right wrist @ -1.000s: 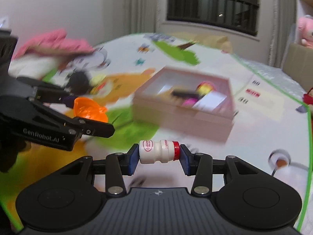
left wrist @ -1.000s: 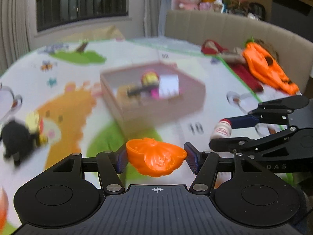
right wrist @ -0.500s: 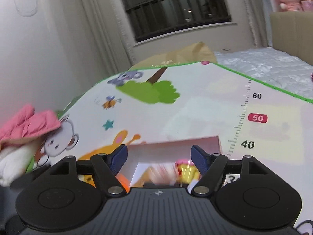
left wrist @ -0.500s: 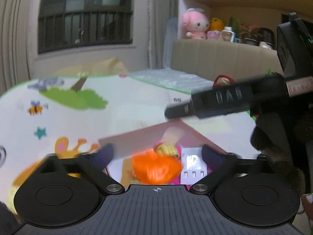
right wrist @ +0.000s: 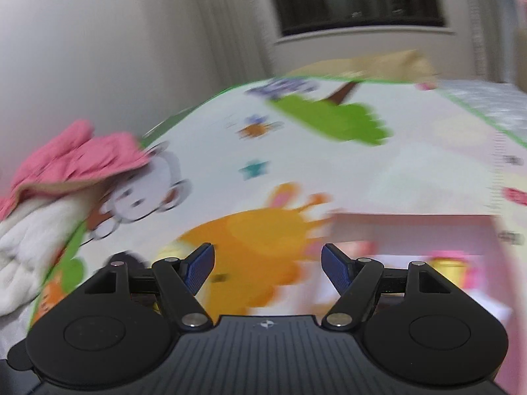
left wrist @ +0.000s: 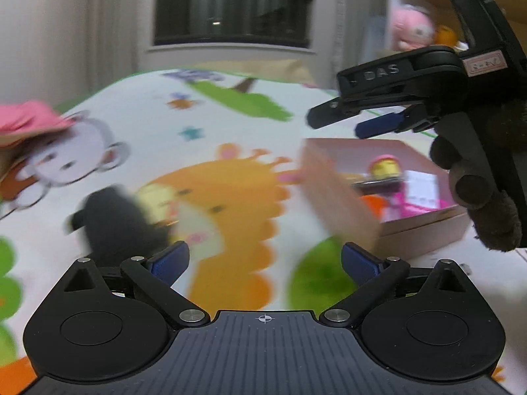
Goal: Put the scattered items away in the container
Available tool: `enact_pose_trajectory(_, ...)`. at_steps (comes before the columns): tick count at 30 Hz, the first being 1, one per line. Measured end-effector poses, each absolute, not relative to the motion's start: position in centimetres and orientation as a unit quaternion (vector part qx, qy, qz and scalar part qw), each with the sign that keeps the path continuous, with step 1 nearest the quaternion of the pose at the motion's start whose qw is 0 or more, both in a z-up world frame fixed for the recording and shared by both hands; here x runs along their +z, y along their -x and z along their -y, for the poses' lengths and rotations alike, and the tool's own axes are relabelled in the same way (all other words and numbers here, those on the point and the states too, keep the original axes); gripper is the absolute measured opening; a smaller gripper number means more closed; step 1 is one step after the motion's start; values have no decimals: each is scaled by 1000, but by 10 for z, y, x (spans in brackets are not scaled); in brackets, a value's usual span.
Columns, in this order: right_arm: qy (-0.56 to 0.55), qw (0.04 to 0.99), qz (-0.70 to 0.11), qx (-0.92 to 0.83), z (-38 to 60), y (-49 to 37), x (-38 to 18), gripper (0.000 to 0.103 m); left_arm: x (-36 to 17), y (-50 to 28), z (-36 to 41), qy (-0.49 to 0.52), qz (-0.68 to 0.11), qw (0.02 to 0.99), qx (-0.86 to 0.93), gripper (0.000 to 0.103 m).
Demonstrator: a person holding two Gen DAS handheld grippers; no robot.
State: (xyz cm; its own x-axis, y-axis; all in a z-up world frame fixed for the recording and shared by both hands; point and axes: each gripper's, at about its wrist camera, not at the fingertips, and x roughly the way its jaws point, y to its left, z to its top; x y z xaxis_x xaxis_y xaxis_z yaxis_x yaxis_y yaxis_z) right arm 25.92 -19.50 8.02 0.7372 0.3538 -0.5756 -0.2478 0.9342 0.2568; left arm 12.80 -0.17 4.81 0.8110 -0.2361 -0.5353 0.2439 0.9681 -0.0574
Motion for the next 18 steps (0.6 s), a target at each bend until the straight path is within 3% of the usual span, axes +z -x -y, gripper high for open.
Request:
enact_pose_trajectory(10, -95, 900, -393, 161, 58, -334, 26, 72, 42, -114, -91, 57, -296, 952, -56, 102)
enact_pose_trajectory(11, -90, 899, -401, 155, 52, -341, 18, 67, 41, -112, -95, 57, -297, 952, -56, 102)
enact_pose_trajectory(12, -86, 895, -411, 153, 47, -347, 12, 51, 39, -109, -98, 57, -298, 951, -57, 102)
enact_pose_trajectory(13, -84, 889, -421, 160, 44, -349, 7, 45, 38, -107, -99, 57, -299, 951, -58, 102)
enact_pose_trajectory(18, -63, 877, -425, 216, 43, -318, 14, 41, 31, -98, -106, 59, -306, 948, -68, 103)
